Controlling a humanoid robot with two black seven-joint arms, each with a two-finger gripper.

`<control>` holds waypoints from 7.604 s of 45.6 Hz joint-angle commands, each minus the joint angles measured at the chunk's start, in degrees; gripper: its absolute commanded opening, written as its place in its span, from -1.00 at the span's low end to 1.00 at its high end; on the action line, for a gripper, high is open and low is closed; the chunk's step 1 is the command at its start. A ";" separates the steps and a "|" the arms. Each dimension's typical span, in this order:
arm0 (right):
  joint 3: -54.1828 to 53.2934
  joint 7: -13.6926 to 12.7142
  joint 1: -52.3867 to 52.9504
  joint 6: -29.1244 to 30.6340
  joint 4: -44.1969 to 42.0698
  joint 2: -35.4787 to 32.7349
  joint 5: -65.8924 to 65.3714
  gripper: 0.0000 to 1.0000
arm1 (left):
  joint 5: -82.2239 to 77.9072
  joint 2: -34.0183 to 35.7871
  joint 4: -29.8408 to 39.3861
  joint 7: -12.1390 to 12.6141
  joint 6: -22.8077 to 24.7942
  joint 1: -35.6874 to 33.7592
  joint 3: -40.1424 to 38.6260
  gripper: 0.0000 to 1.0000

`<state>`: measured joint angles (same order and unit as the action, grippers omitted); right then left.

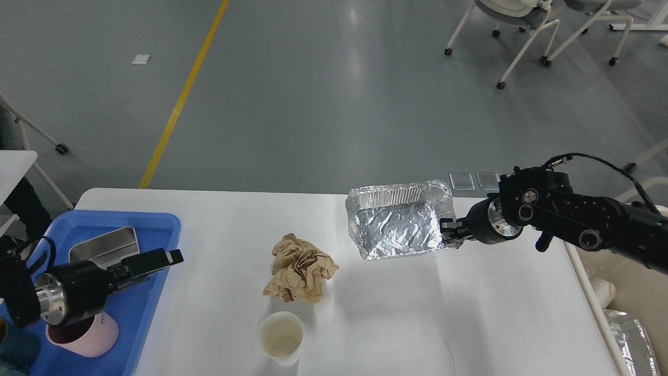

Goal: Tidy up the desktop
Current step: 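Reach the left gripper to the white paper cup and grasp it, then lift the paper cup and carry it over the held foil tray, then lower the cup into the foil tray, open the left gripper, withdraw, then move the left gripper down toward the crumpled brown paper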

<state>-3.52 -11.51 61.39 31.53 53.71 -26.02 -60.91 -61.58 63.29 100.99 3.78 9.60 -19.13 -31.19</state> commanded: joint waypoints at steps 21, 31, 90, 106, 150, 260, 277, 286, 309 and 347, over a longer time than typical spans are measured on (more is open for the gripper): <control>-0.08 0.09 0.13 -0.07 0.00 0.97 0.09 -1.00 | -7.15 -10.73 -1.85 1.06 0.51 -2.14 6.84 0.88; -0.26 0.17 -0.22 -0.24 0.00 0.97 0.09 -1.00 | -12.77 -17.14 -5.27 1.06 0.33 -3.72 10.97 0.77; -1.13 0.26 0.13 -1.65 0.08 1.23 0.18 -1.00 | -16.82 -7.93 -0.10 -0.17 6.30 -11.63 12.74 -1.00; -0.87 0.09 -0.40 -0.95 0.08 3.69 1.50 -1.00 | -10.05 -6.33 -1.49 1.23 20.37 -26.82 -6.60 -1.00; -1.13 0.00 -0.57 -1.12 0.43 3.61 1.67 -1.00 | -14.44 -64.34 -52.21 5.19 21.25 -56.72 27.14 -0.99; -2.10 -0.09 -1.63 -1.39 0.44 3.34 1.76 -1.00 | -14.44 -68.74 -55.73 5.45 12.55 -55.23 32.51 0.94; -2.10 -0.09 -1.63 -1.39 0.52 3.26 1.76 -1.00 | -14.09 -68.74 -55.73 5.72 12.46 -55.23 32.51 0.94; -2.10 0.00 -1.63 -1.48 0.52 3.34 1.67 -1.00 | -14.00 -68.83 -55.73 5.72 12.46 -55.23 32.42 0.94; -2.10 -0.09 -1.72 -1.56 0.44 3.26 1.76 -1.00 | -11.37 -68.48 -55.73 5.54 12.02 -55.75 29.97 0.94; -2.54 -0.09 -4.09 -1.91 0.52 1.41 1.76 -1.00 | -5.74 -12.60 -11.35 9.32 13.25 -62.26 27.68 0.94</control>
<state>-5.98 -11.58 57.67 29.86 54.22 -24.77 -59.15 -67.25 39.03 82.48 11.90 22.85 -82.79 -3.54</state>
